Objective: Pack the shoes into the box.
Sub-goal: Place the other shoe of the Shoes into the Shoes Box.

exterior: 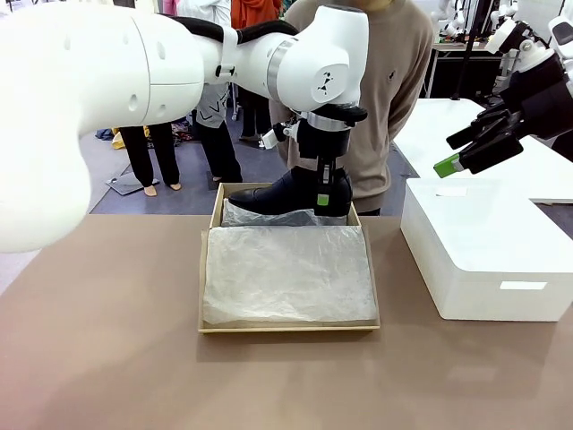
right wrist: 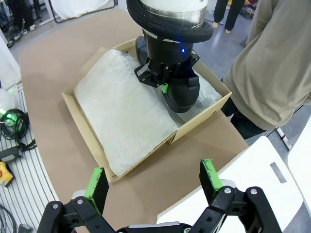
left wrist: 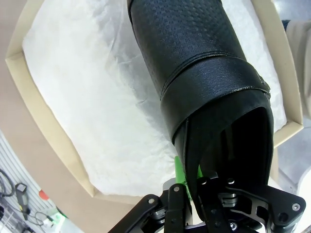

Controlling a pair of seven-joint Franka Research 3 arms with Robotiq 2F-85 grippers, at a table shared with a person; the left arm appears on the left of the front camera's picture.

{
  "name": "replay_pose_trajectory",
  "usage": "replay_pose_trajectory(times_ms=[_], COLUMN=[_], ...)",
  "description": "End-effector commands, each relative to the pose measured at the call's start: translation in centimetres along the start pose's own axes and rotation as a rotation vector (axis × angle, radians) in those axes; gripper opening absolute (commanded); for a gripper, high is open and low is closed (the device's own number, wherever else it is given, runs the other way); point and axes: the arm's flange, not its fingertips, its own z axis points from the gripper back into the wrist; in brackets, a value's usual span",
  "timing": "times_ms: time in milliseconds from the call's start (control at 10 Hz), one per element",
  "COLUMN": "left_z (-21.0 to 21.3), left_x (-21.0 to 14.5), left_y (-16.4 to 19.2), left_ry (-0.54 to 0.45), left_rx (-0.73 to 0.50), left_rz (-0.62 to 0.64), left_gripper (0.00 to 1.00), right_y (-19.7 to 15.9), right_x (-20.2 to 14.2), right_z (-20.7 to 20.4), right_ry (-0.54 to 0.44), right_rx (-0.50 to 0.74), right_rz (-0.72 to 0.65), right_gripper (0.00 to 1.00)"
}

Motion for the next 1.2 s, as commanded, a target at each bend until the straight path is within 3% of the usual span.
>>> replay_pose_trajectory(times_ms=[0,1100], left_z=[0.7,-1.9], left_x=[-0.6,0.3], left_y=[-0.5,-1.3], left_ry=[-0.016,-0.037], left_rx=[0.039,0.055], left_rz=[0.039,0.032], left_gripper=[0.00,0.00], right_y=[-0.1,-0.1], right_x=[0.1,0.1], right_z=[0.0,0.0], right_ry=[-0.015,-0.015], right_rx=[0.010,0.010], right_rz=[0.000,0.000], right_gripper=[1.00,1.00])
